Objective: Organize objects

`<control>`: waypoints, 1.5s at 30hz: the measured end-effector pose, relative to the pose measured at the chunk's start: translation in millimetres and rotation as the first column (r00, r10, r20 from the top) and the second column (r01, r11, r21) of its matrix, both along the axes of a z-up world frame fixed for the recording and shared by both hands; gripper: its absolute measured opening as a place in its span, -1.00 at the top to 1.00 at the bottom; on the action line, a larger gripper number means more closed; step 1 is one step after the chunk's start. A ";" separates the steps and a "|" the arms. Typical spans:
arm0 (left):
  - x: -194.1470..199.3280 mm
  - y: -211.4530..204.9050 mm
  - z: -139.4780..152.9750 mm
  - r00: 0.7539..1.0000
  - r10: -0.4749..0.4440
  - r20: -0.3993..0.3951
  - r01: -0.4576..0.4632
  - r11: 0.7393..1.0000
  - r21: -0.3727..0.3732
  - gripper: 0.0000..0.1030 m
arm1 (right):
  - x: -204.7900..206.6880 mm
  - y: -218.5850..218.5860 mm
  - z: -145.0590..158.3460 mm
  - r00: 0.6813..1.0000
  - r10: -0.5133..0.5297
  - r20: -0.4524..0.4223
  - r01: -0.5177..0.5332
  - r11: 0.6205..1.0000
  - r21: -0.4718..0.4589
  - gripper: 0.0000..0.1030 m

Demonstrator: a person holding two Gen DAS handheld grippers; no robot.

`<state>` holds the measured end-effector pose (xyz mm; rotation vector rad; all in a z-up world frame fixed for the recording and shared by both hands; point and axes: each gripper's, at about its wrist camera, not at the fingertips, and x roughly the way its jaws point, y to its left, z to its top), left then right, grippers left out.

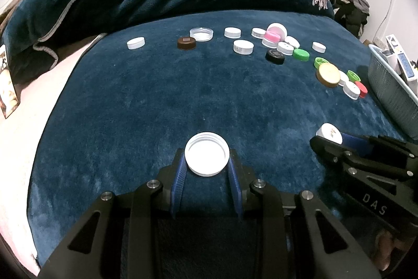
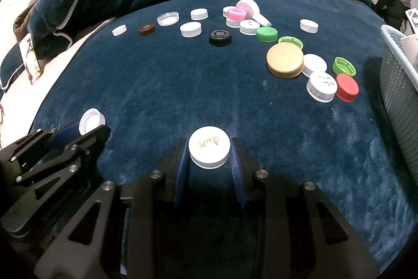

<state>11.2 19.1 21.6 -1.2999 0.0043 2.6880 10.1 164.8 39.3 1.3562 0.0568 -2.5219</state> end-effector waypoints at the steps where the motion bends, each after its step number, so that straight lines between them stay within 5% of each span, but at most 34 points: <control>1: -0.1 0.1 0.2 1.000 0.002 -0.001 -0.002 1.000 0.001 0.38 | 0.6 0.2 -0.2 1.000 0.000 -0.003 0.000 1.000 -0.001 0.37; 33: -0.7 4.3 6.0 1.000 0.011 -0.015 -0.012 1.000 -0.006 0.38 | 1.9 2.7 4.2 1.000 -0.006 -0.009 0.005 1.000 -0.030 0.39; 45: 1.3 20.3 28.1 0.997 -0.014 -0.078 0.014 1.000 -0.001 0.38 | 12.1 21.3 20.2 0.998 -0.039 -0.040 0.036 0.996 -0.083 0.39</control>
